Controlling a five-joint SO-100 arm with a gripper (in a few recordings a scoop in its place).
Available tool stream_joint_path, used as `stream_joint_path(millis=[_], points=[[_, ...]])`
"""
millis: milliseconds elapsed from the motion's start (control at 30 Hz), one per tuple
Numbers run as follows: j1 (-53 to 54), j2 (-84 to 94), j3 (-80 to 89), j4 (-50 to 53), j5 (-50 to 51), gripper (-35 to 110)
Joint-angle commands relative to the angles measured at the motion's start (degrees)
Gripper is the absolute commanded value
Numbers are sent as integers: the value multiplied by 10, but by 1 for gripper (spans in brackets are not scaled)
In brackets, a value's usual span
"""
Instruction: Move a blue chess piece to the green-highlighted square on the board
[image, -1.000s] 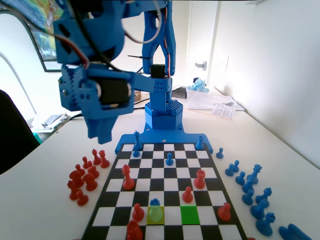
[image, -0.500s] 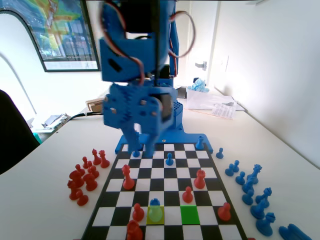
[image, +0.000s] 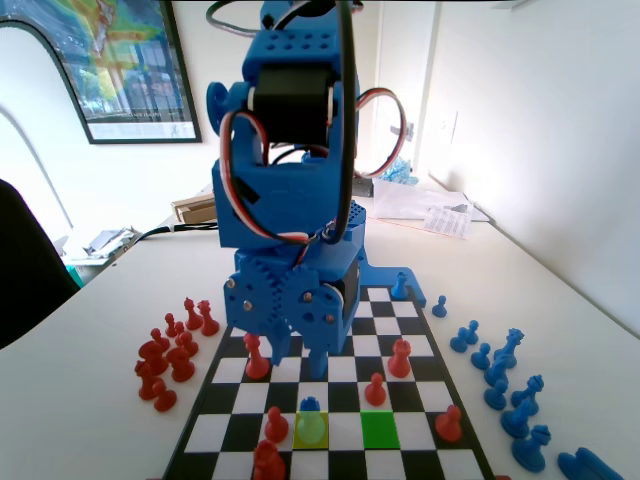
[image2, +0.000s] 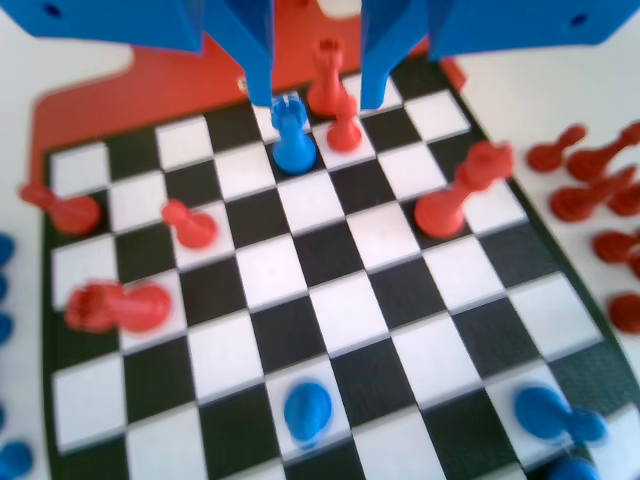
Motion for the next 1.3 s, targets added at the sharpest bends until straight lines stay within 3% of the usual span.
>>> stream_joint_path(millis=[0, 1267], points=[[4, 1, -50, -4, 1, 14], [-8, -91, -95, -13, -32, 14]])
